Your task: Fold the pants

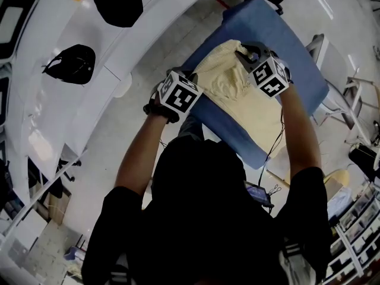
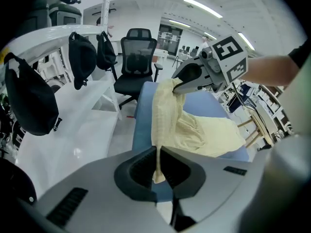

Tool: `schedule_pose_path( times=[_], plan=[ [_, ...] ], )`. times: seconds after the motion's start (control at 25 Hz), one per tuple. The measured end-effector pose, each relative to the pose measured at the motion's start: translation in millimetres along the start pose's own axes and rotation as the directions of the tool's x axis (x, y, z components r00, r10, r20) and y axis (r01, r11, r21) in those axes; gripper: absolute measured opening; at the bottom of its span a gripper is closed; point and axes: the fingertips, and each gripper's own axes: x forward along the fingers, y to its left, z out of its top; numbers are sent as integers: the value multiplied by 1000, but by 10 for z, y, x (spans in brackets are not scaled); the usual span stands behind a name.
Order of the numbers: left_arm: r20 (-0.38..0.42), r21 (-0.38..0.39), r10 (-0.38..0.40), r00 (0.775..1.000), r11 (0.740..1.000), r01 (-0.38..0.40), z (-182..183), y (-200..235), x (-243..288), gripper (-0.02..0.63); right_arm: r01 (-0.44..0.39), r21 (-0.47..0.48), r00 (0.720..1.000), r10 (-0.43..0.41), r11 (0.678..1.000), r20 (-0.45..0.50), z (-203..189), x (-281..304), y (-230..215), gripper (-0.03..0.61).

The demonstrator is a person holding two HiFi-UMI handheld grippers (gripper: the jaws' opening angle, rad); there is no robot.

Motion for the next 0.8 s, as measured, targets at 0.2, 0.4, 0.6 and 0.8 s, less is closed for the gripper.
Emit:
schedule_pose_path(
  times=[0.2, 0.4, 0.6, 0.8],
  plan=[
    [3, 21, 61, 998, 998, -61, 12, -472, -108, 32, 25, -16, 999, -25, 1000, 35, -223, -376, 169, 83],
    [30, -2, 108, 994, 994, -108, 9, -1003, -265, 31, 34, -44, 997, -31, 998, 68, -454, -861, 354, 81],
    [70, 8, 161, 984, 987, -162, 82, -1571, -454, 31, 58, -66, 992, -50, 996, 117, -690, -1346, 488, 81],
    [87, 4, 204, 975, 979, -205, 54, -1918, -480, 31, 63, -107, 984, -44, 992, 171, -829, -1564, 608, 81]
  ],
)
